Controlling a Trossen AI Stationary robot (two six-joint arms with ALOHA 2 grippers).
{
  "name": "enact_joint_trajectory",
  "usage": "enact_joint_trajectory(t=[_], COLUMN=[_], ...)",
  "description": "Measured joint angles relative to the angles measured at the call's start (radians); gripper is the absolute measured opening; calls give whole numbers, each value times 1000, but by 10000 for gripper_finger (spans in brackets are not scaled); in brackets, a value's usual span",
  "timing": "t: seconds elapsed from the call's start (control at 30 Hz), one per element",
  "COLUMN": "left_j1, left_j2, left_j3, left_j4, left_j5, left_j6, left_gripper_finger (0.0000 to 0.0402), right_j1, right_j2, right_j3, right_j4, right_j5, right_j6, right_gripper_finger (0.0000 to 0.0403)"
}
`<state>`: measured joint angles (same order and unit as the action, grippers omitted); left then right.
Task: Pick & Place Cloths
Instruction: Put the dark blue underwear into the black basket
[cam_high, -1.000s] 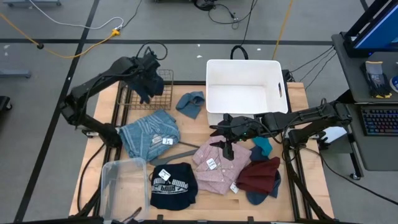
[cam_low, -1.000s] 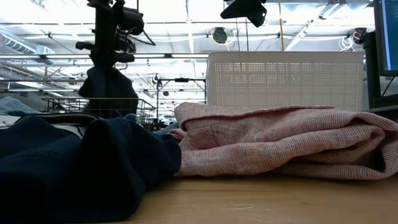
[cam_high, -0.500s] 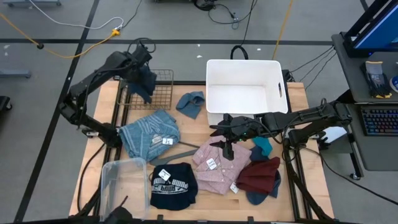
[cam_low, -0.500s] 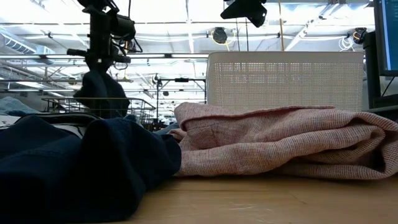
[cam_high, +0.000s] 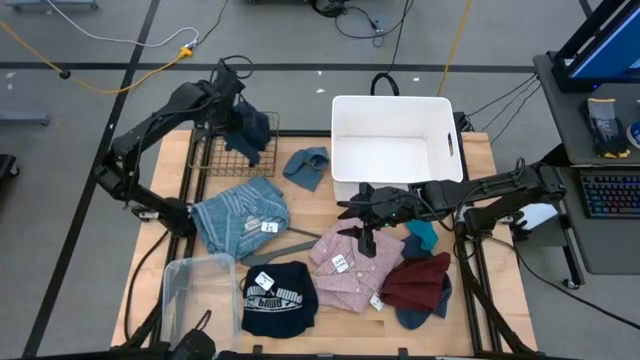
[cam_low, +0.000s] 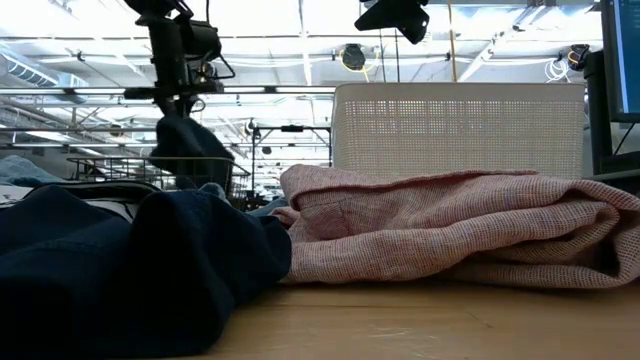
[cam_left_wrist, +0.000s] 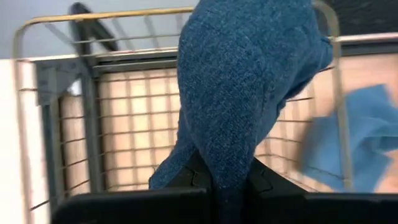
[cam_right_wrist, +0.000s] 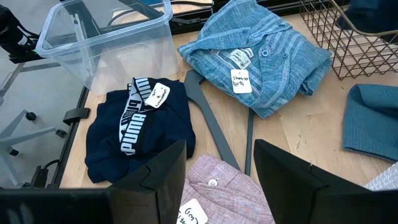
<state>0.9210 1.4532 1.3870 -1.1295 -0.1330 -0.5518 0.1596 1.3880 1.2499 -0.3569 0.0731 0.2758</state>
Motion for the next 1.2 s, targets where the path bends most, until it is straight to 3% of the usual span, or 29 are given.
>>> enact_joint_trajectory(t=[0.5,0.73,1.03,1.2], left_j1=[9,10,3,-14], left_j2=[0,0,0,0], left_j3=[-228,-248,-248,-248], left_j4=[84,80,83,83], left_j5=[-20,-160,-157,-157], left_j6=[30,101,177,182], left_gripper_finger=[22,27,33,70], right_j1=[0,0,0,0], right_j2=[0,0,0,0], right_j3=[0,0,0,0], right_j4=[0,0,0,0], right_j5=[3,3,3,4], right_j6=[-2,0,0,0], right_gripper_finger=[181,181,181,181])
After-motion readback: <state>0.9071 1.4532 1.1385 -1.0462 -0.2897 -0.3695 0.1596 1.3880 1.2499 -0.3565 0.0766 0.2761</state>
